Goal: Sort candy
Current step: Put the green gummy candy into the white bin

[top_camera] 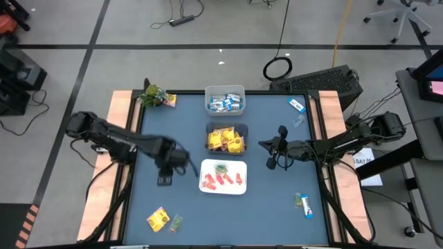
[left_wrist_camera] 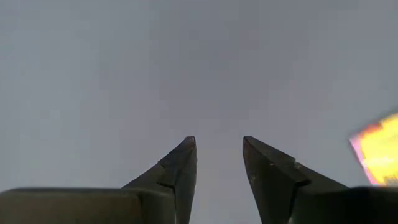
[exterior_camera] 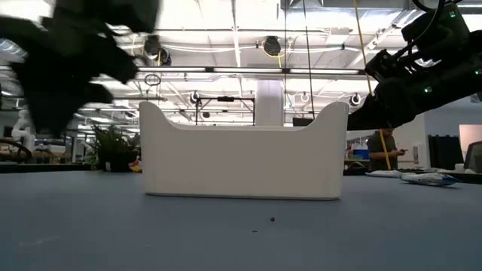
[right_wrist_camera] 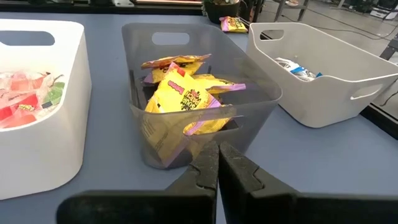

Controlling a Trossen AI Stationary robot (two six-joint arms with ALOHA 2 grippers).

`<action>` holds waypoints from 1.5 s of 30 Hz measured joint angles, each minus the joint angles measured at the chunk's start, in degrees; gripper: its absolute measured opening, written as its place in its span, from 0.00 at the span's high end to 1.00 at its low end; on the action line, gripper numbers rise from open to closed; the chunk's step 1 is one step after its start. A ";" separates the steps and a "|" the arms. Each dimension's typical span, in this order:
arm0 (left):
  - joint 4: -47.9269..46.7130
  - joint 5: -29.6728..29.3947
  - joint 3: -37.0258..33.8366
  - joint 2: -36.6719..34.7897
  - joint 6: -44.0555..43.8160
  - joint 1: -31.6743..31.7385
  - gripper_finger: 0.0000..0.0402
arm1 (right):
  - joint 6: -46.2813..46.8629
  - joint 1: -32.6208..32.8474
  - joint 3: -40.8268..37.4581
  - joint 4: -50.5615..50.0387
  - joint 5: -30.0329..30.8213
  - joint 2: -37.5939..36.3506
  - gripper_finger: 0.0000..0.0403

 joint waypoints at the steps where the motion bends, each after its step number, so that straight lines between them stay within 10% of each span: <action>1: 0.09 0.87 -0.55 -0.02 -1.22 -2.21 0.66 | 0.00 0.00 0.00 -0.01 0.00 0.00 1.00; 18: 46.16 10.34 -14.72 0.18 -29.20 -25.20 0.66 | 0.64 0.01 0.00 -0.09 -0.09 0.00 1.00; 31: 54.32 4.04 -14.79 4.63 -54.59 -27.20 0.66 | 0.78 -0.01 0.00 0.88 -0.13 0.00 1.00; 45: 63.13 -1.35 -9.74 16.63 -59.49 -31.93 0.66 | 12.57 5.87 0.00 -5.49 0.24 0.01 1.00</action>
